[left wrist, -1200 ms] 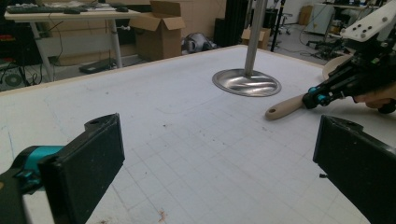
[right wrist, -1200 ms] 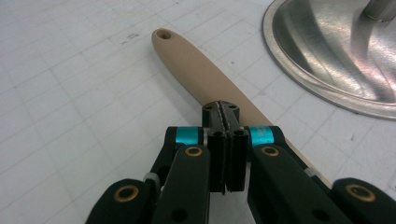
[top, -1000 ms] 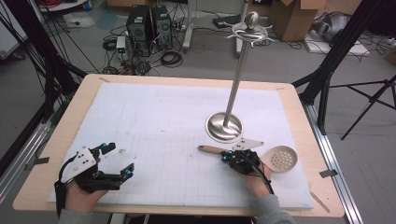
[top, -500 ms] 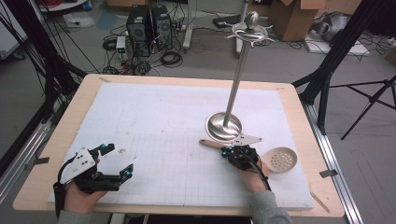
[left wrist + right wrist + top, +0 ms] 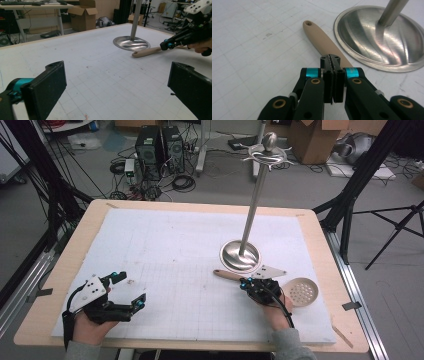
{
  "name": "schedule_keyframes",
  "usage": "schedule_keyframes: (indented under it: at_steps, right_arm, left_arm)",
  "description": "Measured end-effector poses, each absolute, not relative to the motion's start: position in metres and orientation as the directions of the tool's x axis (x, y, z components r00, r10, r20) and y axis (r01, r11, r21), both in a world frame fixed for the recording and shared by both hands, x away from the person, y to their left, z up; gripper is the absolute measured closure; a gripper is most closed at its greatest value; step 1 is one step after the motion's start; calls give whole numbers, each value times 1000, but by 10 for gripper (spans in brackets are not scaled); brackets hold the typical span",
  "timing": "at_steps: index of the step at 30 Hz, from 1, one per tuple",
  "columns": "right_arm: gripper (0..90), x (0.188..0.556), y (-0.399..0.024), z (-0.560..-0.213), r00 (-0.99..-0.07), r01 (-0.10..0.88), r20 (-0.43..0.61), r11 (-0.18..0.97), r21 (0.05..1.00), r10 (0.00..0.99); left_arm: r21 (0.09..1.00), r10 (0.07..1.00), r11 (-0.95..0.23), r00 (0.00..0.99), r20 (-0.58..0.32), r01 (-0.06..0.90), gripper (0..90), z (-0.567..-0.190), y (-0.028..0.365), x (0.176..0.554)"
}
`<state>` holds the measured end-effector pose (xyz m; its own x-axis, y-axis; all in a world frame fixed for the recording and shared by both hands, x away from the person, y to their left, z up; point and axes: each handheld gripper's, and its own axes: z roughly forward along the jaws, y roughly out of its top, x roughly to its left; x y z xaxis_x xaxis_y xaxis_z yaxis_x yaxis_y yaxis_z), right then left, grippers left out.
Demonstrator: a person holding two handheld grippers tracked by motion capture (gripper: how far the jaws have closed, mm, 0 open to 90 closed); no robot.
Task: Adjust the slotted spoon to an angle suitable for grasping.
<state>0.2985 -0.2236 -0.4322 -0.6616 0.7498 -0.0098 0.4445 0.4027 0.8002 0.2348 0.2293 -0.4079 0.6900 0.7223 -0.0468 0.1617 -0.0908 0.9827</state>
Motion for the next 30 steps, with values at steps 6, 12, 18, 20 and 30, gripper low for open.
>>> schedule_keyframes:
  at_steps: [6,12,18,20,30]
  right_arm:
    - [900,291,-241,-415,-654,438,-27,407,801,756]
    - [900,291,-268,-396,-642,433,-45,411,802,765]
    - [900,297,-291,-390,-590,478,-46,394,785,806]
    - [900,301,-296,-393,-568,506,-33,380,775,823]
    - [900,316,-298,-405,-523,586,-31,386,713,852]
  left_arm:
    - [983,718,-86,694,-51,162,23,-408,227,238]
    - [981,712,-94,700,-51,168,23,-410,223,240]
    - [981,712,-95,701,-52,170,23,-410,223,239]
    - [981,712,-96,701,-52,170,23,-410,223,239]
    - [981,717,-89,695,-57,172,24,-411,225,238]
